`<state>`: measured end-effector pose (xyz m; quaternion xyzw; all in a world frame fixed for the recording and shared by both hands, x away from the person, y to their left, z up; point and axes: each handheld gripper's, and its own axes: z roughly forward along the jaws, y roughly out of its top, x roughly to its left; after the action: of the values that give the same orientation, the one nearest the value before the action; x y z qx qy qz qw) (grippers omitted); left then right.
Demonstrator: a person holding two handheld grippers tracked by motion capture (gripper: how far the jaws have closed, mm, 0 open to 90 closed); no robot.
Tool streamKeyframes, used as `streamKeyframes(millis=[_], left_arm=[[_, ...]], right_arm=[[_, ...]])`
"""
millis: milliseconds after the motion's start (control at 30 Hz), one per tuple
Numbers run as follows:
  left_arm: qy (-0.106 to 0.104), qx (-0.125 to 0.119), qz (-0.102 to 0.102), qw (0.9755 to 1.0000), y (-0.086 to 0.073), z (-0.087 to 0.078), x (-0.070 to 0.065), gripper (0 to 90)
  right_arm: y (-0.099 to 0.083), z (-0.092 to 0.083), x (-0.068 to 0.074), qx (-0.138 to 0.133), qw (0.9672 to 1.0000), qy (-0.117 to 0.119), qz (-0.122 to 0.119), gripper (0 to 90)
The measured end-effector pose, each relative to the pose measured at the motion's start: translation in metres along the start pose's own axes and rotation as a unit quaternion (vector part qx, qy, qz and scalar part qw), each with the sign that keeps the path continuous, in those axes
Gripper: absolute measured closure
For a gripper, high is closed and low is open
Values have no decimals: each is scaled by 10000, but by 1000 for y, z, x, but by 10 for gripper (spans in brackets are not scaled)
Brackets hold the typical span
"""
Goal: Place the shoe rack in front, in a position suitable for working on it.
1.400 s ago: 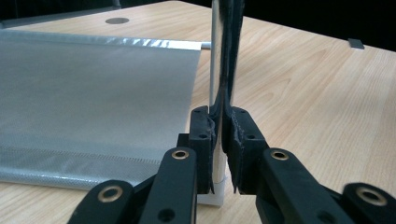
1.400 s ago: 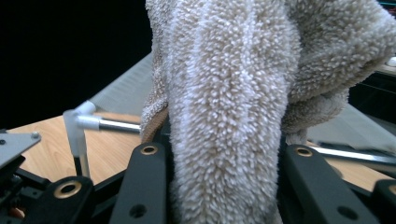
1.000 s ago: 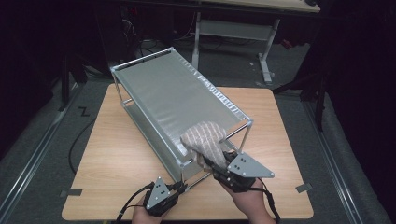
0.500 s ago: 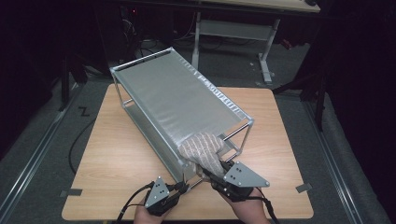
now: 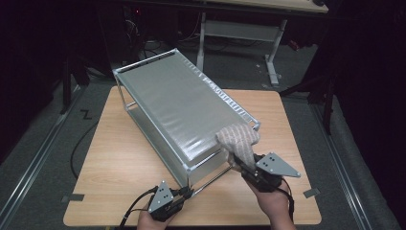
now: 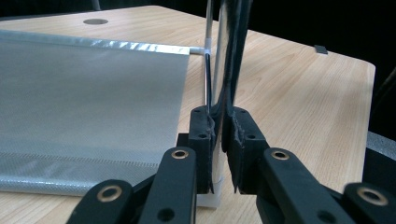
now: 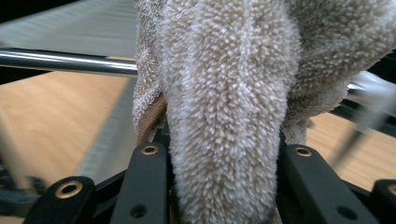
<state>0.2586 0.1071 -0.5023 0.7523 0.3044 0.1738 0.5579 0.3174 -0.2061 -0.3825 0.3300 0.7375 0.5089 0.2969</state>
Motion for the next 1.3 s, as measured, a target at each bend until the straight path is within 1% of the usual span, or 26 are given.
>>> streamKeyframes(millis=[67,167,233,267,333,400,433,533,567,600,633,733,800,833,867,900,933,1000,1033,1067,1100,1133,1167,1200,1233,1300], left_arm=[[4,4,4,10000,0,0,0,802],[5,12,5,10000,0,0,0,802],[7,14,8,10000,0,0,0,802],[7,14,8,10000,0,0,0,802],[8,15,10,10000,0,0,0,802],[8,15,8,10000,0,0,0,802],[7,16,8,10000,0,0,0,802],[7,15,5,10000,0,0,0,802],[6,15,3,10000,0,0,0,802],[7,16,6,10000,0,0,0,802],[10,17,9,10000,0,0,0,802],[15,13,13,10000,0,0,0,803],[13,9,14,10000,0,0,0,803],[15,11,15,10000,0,0,0,803],[15,9,17,10000,0,0,0,803],[13,10,12,10000,0,0,0,803],[15,9,15,10000,0,0,0,803],[15,11,15,10000,0,0,0,803],[14,10,13,10000,0,0,0,803],[14,10,13,10000,0,0,0,803],[11,9,10,10000,0,0,0,803],[9,10,6,10000,0,0,0,803],[7,9,6,10000,0,0,0,803],[7,8,7,10000,0,0,0,803],[6,7,4,10000,0,0,0,803],[0,4,-5,10000,0,0,0,803]], right_arm=[[-1,0,-3,11,10000,-63,28,656],[-4,-1,-16,71,9995,-272,160,656],[-8,-2,-28,117,9984,-454,323,656],[-8,-2,-28,117,9984,-454,323,656],[-10,-2,-32,151,9977,-568,345,656],[-11,-3,-36,151,9973,-566,441,656],[-11,-4,-35,157,9973,-554,455,656],[-10,-4,-33,131,9979,-487,418,655],[-9,-4,-31,129,9981,-448,402,656],[-7,-3,-26,109,9988,-352,320,656],[-7,-3,-26,109,9988,-352,320,656],[-4,-3,-15,93,9996,-183,201,656],[-1,-2,-5,60,9999,-29,107,656],[2,-2,7,38,9999,127,-28,655],[2,-2,7,38,9999,127,-28,655],[5,-2,17,19,9995,265,-157,655],[5,-2,17,19,9995,265,-157,655],[9,-2,32,-16,9983,489,-310,655],[11,-2,45,-24,9969,672,-416,655],[11,-2,45,-24,9969,672,-416,655],[14,-2,59,-41,9948,852,-548,655],[14,-2,59,-41,9948,852,-548,655],[15,-2,65,-77,9934,961,-628,656],[17,-3,76,-106,9916,1080,-709,656],[17,-3,76,-106,9916,1080,-709,656],[18,-3,82,-101,9907,1117,-776,656]])
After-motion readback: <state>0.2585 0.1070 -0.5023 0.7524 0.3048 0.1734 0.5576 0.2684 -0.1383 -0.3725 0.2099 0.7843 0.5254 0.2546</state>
